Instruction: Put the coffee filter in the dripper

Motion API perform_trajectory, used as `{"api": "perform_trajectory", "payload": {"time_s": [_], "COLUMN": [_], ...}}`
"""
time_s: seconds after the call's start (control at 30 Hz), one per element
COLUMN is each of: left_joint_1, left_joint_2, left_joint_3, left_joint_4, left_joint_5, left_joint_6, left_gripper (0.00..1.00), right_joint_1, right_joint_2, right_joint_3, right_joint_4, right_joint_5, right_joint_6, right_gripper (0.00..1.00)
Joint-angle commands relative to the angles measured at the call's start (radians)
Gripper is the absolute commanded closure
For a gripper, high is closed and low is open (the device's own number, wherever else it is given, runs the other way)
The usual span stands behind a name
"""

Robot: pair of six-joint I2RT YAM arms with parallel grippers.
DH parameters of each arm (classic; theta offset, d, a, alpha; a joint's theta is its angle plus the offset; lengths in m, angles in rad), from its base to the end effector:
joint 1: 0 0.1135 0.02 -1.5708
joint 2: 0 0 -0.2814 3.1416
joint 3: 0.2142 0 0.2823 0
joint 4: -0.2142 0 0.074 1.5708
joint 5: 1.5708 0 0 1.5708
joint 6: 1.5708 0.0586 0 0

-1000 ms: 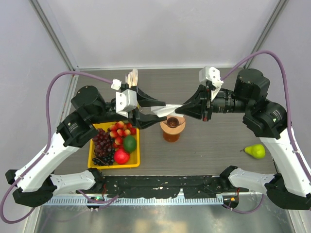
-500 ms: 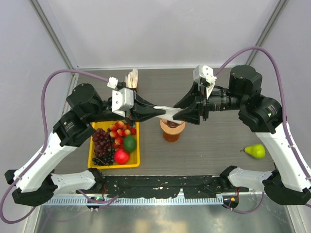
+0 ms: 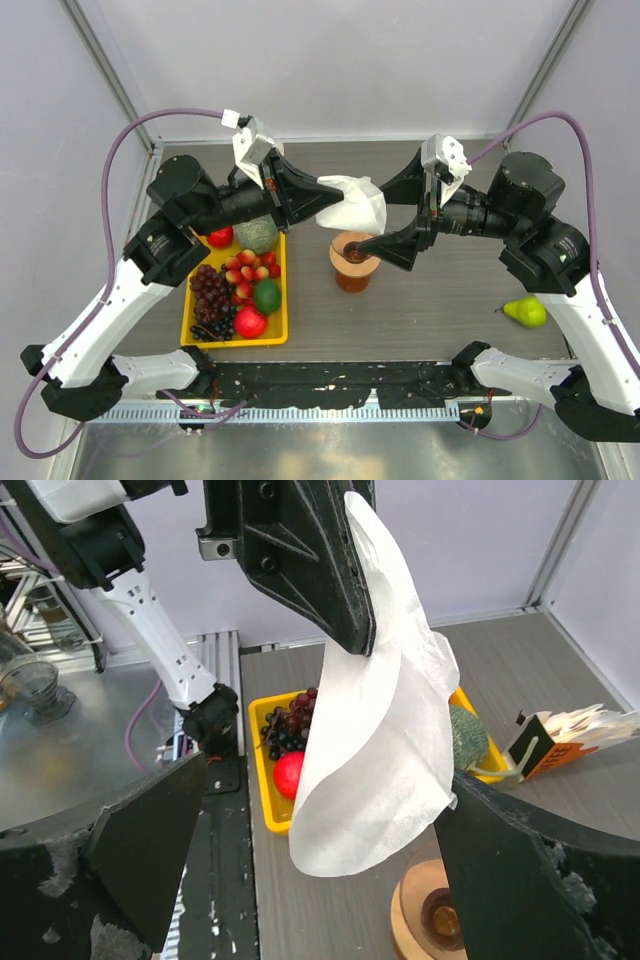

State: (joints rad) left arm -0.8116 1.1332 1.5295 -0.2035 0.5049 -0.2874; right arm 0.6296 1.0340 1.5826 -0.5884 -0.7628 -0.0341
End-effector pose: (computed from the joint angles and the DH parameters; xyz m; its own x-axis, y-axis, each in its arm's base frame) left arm 0.1550 -0.2045 0.5542 -0.1461 -0.2064 -0.9675 0.9596 0.2081 -0.1893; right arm 0.1349 0.1484 0.5457 0.0014 -0.0295 -0.9996 -0.9842 0.1769 -0.0066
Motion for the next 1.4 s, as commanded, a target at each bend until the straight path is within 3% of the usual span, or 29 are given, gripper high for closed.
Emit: {"api": "perform_trajectory", "payload": {"time_s": [0.0,0.2,0.43,0.63,0.8,0.87,1.03,1.07,1.13,1.23,1.37], "left_joint_1": [0.019,0.023,0.025,0.032,0.054,0.060,0.061,0.061,0.063,0.063,0.068], "left_joint_2": [0.003,0.007,0.007,0.005,0.005,0.007,0.007,0.005,-0.003,-0.012,-0.013], "left_joint_3": [0.029,0.012,-0.003,-0.018,-0.022,-0.019,-0.031,-0.032,-0.034,-0.038,-0.055], "left_joint_4": [0.124,0.197,0.234,0.220,0.207,0.208,0.254,0.260,0.251,0.205,0.171], "left_joint_5": [-0.005,0.044,0.075,0.075,0.069,0.072,0.159,0.191,0.230,0.268,0.326], "left_joint_6": [-0.174,-0.229,-0.239,-0.219,-0.205,-0.203,-0.203,-0.199,-0.179,-0.119,-0.096], "left_gripper": [1.00,1.00,1.00,1.00,1.00,1.00,1.00,1.00,1.00,1.00,0.99], "right_joint_1": [0.007,0.005,0.007,0.007,0.007,0.007,0.007,0.007,0.005,-0.005,-0.011], "right_joint_2": [0.008,0.029,0.028,0.018,0.015,0.014,0.035,0.044,0.046,0.038,0.034], "right_joint_3": [-0.015,-0.006,-0.006,0.002,0.016,0.014,0.042,0.053,0.092,0.154,0.207], "right_joint_4": [0.117,0.111,0.134,0.125,0.056,0.045,0.006,-0.008,-0.060,-0.111,-0.158], "right_joint_5": [0.046,0.028,-0.009,-0.027,-0.029,-0.032,-0.061,-0.059,-0.031,-0.012,0.005], "right_joint_6": [0.004,-0.013,0.011,0.007,-0.030,-0.035,-0.012,-0.012,-0.012,-0.015,-0.004], "right_gripper": [0.00,0.18,0.52,0.71,0.79,0.95,0.94,0.60,0.27,0.25,0.38]}}
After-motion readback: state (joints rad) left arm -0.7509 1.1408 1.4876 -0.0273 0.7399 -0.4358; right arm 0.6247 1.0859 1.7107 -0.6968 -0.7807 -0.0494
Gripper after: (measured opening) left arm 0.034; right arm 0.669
